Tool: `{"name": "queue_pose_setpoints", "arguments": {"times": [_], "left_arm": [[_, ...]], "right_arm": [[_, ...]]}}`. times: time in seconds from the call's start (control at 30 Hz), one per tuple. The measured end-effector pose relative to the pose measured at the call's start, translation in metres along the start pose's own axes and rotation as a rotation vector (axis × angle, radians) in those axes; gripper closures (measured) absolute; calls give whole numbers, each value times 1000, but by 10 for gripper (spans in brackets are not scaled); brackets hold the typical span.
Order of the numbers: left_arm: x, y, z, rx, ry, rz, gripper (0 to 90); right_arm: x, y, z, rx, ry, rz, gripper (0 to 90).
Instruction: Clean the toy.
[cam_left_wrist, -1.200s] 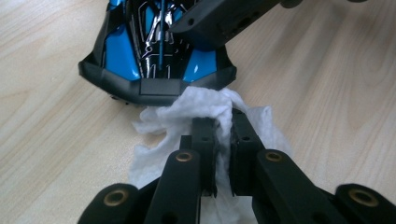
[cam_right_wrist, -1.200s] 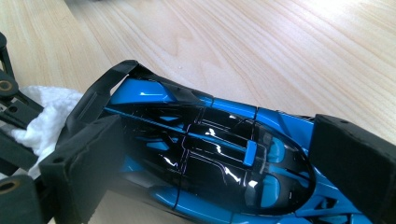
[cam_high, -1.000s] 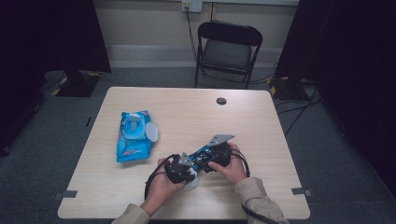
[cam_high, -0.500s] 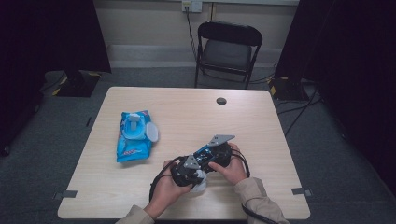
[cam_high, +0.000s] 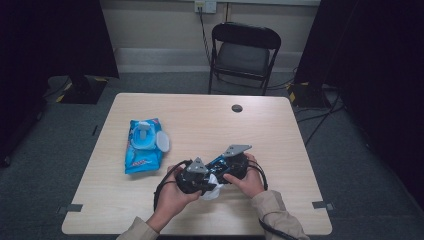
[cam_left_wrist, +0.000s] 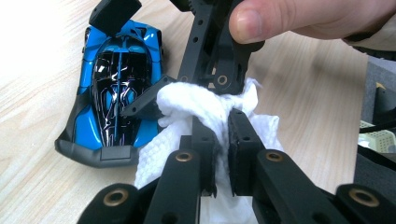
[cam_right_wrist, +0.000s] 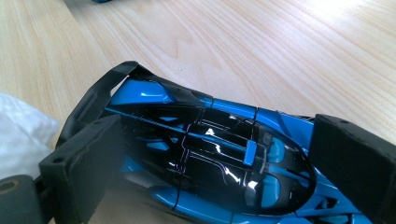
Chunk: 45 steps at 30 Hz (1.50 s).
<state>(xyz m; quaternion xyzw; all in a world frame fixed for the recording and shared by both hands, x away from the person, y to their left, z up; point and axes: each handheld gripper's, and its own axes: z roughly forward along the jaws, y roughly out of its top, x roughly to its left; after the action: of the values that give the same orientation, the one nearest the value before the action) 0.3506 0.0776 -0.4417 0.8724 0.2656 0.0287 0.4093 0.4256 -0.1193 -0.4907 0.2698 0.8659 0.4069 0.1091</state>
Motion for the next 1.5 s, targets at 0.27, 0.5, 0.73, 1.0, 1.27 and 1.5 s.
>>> {"name": "queue_pose_setpoints", "arguments": {"times": [0.27,0.5,0.73,1.0,1.27,1.5], "left_arm": [[11,3,-14,-36,35,-21,835],[33,7,-27,-65,129,-46,834],[61,-4,-17,-52,197,-117,834],[72,-24,7,5,228,-137,827],[72,-26,14,25,234,-139,824],[68,-29,22,74,236,-121,822]], "right_arm": [[0,0,0,-3,-1,0,32],[0,-1,0,-6,0,-2,32],[0,-1,0,-4,0,-2,32],[0,0,0,-2,-1,-2,32],[0,0,0,-1,-1,-2,32],[0,0,0,-1,-1,-2,32]]}}
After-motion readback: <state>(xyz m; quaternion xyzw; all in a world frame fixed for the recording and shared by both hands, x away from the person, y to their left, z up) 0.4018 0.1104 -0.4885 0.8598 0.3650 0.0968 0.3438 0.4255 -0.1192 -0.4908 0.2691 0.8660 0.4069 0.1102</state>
